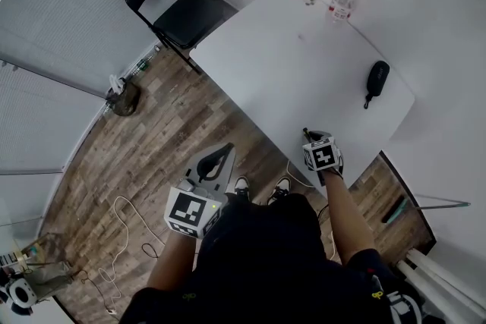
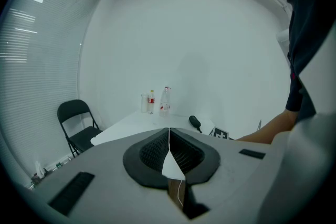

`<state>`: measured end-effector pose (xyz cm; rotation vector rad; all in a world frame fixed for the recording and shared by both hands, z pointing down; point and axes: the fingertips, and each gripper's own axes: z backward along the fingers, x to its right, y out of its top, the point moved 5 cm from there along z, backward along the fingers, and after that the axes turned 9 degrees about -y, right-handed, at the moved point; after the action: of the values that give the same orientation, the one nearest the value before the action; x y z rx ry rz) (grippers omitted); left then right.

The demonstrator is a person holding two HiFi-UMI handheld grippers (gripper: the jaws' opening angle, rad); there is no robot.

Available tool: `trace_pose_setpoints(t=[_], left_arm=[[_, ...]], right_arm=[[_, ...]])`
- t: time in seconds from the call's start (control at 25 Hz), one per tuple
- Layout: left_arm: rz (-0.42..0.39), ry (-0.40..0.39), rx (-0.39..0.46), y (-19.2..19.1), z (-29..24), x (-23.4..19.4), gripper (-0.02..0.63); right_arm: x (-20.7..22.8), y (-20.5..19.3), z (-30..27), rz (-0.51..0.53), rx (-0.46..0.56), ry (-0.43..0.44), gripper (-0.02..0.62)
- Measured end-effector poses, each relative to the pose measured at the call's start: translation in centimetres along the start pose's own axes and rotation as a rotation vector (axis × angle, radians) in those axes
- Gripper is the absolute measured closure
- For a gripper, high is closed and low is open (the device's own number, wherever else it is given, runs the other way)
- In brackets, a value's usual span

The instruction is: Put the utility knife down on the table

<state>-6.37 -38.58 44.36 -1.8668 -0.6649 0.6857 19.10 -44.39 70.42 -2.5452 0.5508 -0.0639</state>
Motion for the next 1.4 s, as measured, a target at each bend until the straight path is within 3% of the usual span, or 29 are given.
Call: trace_pose_setpoints(t=[0.24, 0.44, 0.6, 0.76, 1.0, 1.16, 1.4], left_arm=[[0.004, -0.001, 0.008, 0.1, 0.5, -0.1, 0.583], [-0.009, -0.016, 0.025, 0.5, 0.7, -0.2, 0.583], [-0.033, -0.048, 0.062, 1.7, 0.3, 0.2, 0.583], [-0.055, -0.095, 0.116, 3.5, 0.3, 0.9, 0.583], [-0.105, -0.128, 0.189, 6.4, 0.4, 0.5, 0.583], [-0.142, -0.149, 0.227, 8.3, 0.2, 0.9, 0.583], [-0.191, -0.201, 0.242, 9.6, -1.0, 2.6, 0.583]], right_arm=[[0.2, 1.3, 1.0, -0.025, 0.052, -0.011, 0.502], [1.4, 6.9, 8.7, -0.113, 0.373, -0.059, 0.535], [1.9, 10.9, 16.9, -0.099, 0.599, -0.133, 0.565], [1.5, 13.0, 24.1, -0.083, 0.761, -0.183, 0.572], [-1.1, 13.9, 33.4, -0.088, 0.966, -0.107, 0.574], [-1.5, 13.3, 38.0, -0.074, 1.041, -0.15, 0.574], [-0.2, 11.2, 39.8, -0.105, 1.045, -0.225, 0.574]])
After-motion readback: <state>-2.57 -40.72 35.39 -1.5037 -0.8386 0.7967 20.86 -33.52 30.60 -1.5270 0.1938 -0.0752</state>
